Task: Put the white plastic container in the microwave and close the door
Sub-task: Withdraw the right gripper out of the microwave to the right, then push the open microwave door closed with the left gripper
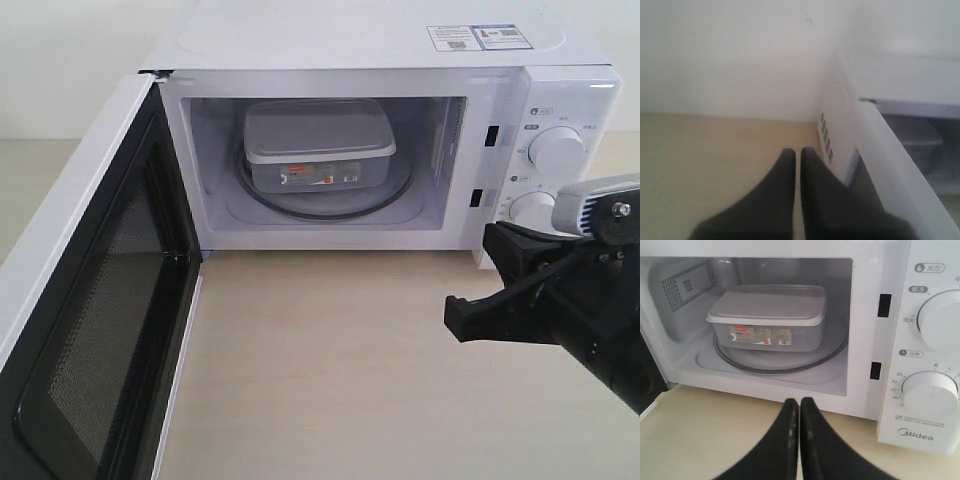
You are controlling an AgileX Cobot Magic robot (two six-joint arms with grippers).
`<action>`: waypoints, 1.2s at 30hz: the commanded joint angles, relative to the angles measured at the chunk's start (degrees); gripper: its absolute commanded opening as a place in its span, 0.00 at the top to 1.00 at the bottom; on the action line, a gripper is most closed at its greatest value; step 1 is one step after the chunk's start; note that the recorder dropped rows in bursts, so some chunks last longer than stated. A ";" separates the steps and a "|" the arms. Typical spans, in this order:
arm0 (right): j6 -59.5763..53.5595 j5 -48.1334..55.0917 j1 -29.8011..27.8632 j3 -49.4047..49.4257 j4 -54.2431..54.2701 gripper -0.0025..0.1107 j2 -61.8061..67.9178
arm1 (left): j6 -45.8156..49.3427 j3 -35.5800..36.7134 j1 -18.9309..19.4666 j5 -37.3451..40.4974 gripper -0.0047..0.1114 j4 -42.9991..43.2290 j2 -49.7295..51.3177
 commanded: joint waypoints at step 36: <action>1.50 13.00 0.13 0.23 -6.09 0.98 -21.89 | 43.82 -4.77 0.29 22.99 0.92 -47.58 41.22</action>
